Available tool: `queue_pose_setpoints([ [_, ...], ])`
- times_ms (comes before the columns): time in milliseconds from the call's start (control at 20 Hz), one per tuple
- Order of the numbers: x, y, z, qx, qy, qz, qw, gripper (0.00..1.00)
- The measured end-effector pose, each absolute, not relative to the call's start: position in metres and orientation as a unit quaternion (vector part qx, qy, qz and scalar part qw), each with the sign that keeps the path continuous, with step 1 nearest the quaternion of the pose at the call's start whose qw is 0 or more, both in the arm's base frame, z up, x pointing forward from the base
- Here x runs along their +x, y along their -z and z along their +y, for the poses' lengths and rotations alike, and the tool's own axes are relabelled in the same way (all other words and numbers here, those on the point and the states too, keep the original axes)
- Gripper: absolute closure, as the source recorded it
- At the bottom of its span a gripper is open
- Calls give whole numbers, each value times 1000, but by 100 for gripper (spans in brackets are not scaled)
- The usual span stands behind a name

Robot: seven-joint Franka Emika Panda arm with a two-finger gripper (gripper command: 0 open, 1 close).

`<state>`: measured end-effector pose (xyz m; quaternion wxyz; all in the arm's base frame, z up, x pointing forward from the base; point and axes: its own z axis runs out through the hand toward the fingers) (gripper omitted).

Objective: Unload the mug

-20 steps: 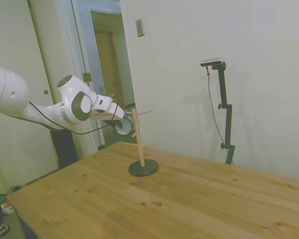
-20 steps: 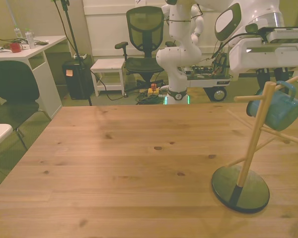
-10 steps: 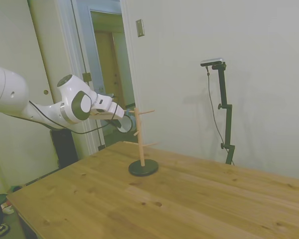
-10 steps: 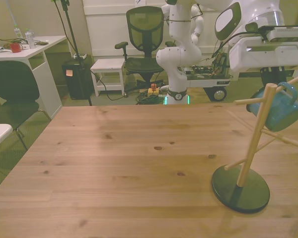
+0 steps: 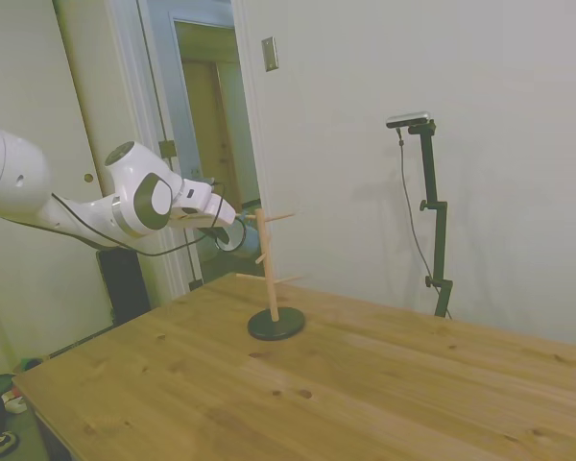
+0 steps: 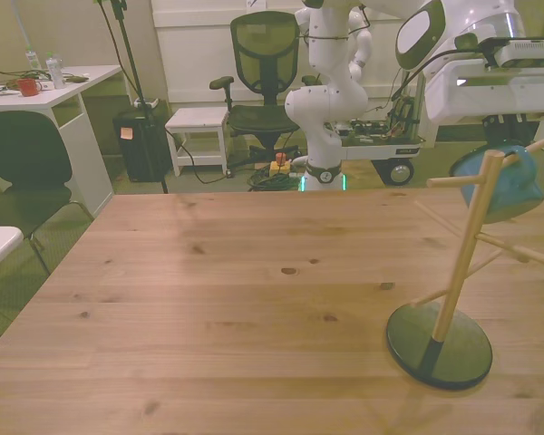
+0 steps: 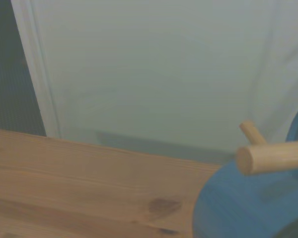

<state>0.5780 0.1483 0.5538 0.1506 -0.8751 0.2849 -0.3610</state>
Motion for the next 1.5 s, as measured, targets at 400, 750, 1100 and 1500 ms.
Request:
queue_pose_setpoints([
  [400, 572, -563, 164, -876, 366, 271, 157, 100],
  [750, 565, -563, 186, -881, 366, 253, 162, 100],
  [1100, 557, -563, 210, -885, 362, 238, 171, 100],
  [1500, 544, -558, 244, -893, 356, 219, 168, 100],
])
